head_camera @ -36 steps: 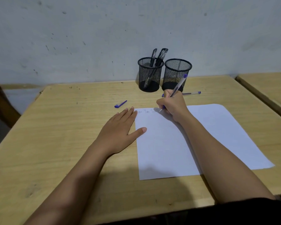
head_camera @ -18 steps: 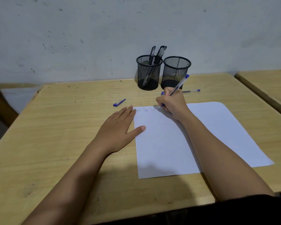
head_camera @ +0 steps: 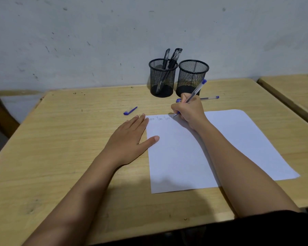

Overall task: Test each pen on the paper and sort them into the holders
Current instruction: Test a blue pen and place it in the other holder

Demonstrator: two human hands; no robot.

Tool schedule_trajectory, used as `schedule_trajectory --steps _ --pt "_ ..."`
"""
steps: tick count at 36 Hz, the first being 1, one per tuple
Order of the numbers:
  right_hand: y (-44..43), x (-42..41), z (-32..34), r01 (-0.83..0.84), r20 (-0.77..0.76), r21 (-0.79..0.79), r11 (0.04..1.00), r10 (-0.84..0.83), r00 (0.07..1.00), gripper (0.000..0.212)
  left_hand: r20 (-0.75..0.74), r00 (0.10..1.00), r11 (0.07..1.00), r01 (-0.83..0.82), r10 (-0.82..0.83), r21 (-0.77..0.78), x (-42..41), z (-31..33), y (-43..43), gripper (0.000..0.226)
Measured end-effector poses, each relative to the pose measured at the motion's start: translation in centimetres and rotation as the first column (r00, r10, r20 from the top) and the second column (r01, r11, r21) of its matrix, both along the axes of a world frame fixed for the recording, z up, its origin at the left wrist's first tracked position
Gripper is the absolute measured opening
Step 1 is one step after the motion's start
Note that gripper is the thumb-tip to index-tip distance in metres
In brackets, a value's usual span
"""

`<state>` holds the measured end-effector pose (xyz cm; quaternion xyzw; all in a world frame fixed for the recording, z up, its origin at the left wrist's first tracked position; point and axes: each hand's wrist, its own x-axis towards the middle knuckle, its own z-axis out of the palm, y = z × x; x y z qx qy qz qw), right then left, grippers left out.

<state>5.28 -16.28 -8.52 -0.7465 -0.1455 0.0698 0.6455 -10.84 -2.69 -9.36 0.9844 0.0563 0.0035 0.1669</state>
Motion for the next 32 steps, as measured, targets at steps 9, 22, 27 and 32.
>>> schedule_trajectory --steps 9,22,27,32 --pt "-0.10 -0.10 0.18 -0.010 0.015 -0.005 1.000 0.010 1.000 0.044 0.000 1.000 1.000 0.003 -0.003 -0.005 0.10 -0.14 0.10 0.072" --pt "-0.07 -0.38 0.60 0.012 0.001 0.012 1.000 -0.012 1.000 0.047 0.009 1.000 1.000 0.005 -0.005 -0.006 0.20 -0.26 0.23 0.073" --pt "-0.07 -0.38 0.64 0.016 0.007 0.011 1.000 -0.016 1.000 0.046 0.015 1.000 1.000 0.000 0.000 -0.004 0.23 -0.26 0.24 0.073" --pt "-0.58 -0.50 0.96 0.081 -0.063 0.174 0.981 -0.071 0.996 0.046 0.026 1.000 1.000 0.002 -0.001 -0.014 0.26 -0.33 0.34 0.073"
